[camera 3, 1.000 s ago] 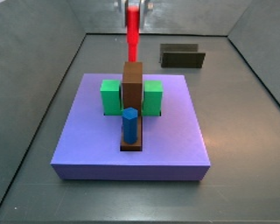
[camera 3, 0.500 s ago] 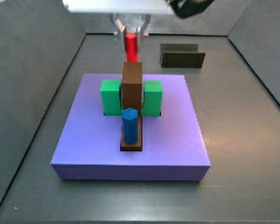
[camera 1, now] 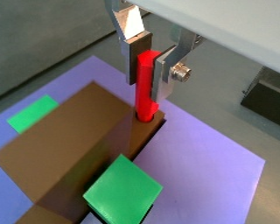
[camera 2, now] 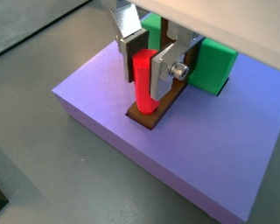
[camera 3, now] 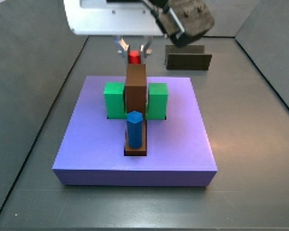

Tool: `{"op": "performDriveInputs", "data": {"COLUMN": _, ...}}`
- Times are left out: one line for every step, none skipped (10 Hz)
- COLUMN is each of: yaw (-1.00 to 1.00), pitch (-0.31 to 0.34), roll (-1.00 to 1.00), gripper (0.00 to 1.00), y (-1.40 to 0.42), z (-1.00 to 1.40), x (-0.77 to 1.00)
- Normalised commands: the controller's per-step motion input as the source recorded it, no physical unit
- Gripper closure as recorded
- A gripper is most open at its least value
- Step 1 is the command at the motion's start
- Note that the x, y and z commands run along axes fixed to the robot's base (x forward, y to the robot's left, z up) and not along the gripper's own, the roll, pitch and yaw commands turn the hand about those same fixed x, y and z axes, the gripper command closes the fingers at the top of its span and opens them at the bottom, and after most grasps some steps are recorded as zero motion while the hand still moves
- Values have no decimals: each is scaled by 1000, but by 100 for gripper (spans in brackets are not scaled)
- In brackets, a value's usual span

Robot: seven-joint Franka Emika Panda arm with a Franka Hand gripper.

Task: Pick up the red object. Move up. Move to above the board. Insert the red object.
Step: Insert the red object.

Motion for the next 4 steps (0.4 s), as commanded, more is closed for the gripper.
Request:
{"op": "performDriveInputs", "data": {"yaw": 0, "pitch": -83, "roll": 199, "gripper": 100, "y": 0, "z": -689, "x": 194}}
{"op": "performDriveInputs", "data": {"yaw": 0, "pitch": -49, "roll": 139, "gripper": 100, "y": 0, "z": -657, "x": 223}}
{"op": "performDriveInputs", "data": {"yaw": 0, "pitch": 0, "roll": 90, "gripper": 100, "y": 0, "z": -420, "x": 160}}
{"op": "performDriveInputs", "data": {"yaw": 0, "pitch": 0, "roll": 0, "gripper": 100, "y": 0, "z": 0, "x": 0}}
